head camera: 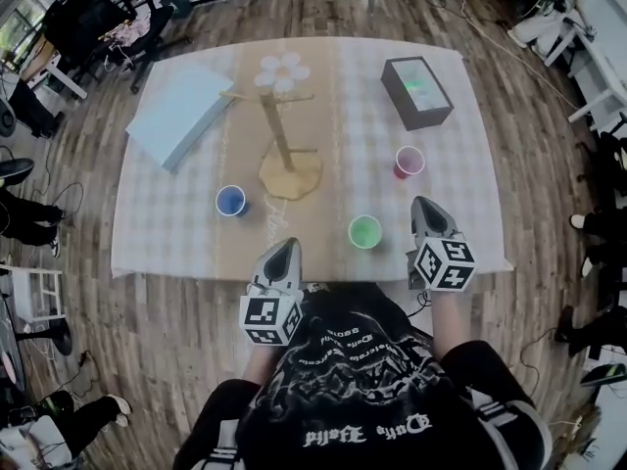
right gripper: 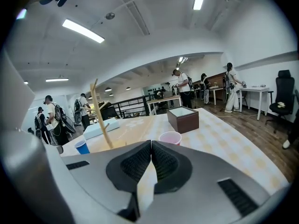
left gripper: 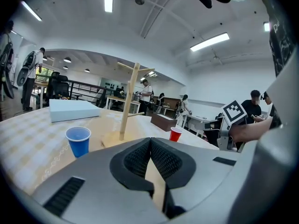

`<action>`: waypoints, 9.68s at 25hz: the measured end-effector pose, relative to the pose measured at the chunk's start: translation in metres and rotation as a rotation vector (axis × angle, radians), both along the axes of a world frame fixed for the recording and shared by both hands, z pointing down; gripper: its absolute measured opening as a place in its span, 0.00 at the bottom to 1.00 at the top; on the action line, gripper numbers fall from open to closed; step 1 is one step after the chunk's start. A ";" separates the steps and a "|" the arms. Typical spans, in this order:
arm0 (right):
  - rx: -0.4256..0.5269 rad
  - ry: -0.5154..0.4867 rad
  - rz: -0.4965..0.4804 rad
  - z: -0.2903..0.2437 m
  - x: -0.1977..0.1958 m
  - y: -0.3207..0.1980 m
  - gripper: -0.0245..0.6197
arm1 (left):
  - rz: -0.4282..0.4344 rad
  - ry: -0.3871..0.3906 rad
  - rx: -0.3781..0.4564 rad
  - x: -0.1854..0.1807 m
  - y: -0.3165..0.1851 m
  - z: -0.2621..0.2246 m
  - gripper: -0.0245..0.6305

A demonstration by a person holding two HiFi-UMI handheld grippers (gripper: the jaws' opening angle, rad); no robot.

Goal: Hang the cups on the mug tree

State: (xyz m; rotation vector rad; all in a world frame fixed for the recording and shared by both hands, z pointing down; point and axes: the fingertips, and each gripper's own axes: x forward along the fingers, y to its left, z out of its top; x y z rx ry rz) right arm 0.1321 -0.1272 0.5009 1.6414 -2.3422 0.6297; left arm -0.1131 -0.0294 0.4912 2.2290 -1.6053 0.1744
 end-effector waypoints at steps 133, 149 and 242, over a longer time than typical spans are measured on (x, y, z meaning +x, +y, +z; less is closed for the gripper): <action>0.478 0.399 -0.421 -0.128 -0.247 -0.171 0.09 | -0.552 0.035 -0.168 -0.086 0.031 0.018 0.07; 0.620 0.478 -0.493 -0.132 -0.255 -0.145 0.09 | -0.538 0.053 -0.171 -0.083 0.028 0.023 0.07; 0.030 0.219 -0.320 0.035 -0.038 -0.045 0.05 | -0.663 0.189 -0.374 -0.205 -0.080 0.064 0.26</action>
